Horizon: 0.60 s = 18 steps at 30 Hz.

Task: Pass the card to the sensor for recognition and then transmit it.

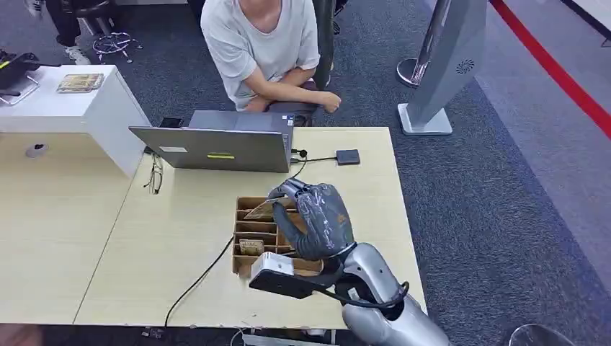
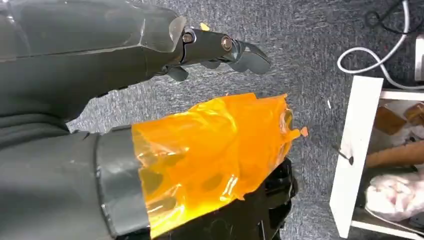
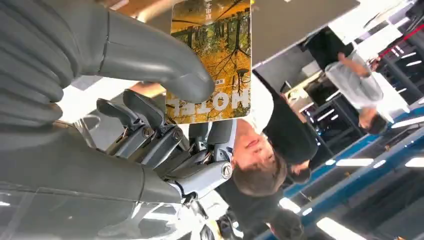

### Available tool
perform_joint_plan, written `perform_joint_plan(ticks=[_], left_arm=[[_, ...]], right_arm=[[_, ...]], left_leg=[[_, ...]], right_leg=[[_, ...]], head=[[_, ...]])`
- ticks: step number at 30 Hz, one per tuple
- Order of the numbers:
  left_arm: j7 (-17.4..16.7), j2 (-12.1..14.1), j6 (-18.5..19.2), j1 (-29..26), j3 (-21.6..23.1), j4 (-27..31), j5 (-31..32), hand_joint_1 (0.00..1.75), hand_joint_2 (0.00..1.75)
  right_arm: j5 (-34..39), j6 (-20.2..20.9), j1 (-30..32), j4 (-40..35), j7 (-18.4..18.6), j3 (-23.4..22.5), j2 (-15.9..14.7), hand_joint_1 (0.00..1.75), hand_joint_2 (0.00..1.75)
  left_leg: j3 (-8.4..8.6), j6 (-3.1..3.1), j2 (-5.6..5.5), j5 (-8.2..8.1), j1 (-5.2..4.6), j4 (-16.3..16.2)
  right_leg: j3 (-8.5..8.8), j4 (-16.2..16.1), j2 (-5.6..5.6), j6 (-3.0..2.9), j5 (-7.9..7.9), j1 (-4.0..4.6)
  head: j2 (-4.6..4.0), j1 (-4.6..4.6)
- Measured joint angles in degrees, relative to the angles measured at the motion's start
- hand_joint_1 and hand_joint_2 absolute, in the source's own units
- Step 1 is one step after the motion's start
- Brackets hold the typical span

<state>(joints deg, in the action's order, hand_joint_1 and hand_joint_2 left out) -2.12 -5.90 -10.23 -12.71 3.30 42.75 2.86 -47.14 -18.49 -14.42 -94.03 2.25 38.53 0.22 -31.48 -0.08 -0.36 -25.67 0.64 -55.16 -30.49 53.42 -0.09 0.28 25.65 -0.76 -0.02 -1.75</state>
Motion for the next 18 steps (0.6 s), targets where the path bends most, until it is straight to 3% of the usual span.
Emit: perform_joint_plan(ticks=[10, 18], left_arm=[[0.04, -2.25, 2.97, -0.63, -7.03, 0.92, 6.75, 0.0, 0.0], [0.35, -3.58, 3.47, -0.73, -10.57, 1.14, 8.48, 0.0, 0.0]], right_arm=[[3.21, 1.97, 3.33, 0.26, -0.55, -1.49, -0.17, 1.75, 1.75], [4.9, 3.98, 4.37, 1.09, 0.24, -2.27, -0.53, 1.75, 1.75]], left_leg=[[0.0, 0.0, 0.0, 0.01, 0.0, 0.0], [0.0, 0.0, 0.0, 0.0, 0.0, 0.0]], right_leg=[[0.01, 0.0, 0.0, 0.0, -0.01, 0.0], [0.0, 0.0, -0.01, 0.0, -0.01, 0.0]], head=[[0.0, -0.02], [0.0, 0.0]])
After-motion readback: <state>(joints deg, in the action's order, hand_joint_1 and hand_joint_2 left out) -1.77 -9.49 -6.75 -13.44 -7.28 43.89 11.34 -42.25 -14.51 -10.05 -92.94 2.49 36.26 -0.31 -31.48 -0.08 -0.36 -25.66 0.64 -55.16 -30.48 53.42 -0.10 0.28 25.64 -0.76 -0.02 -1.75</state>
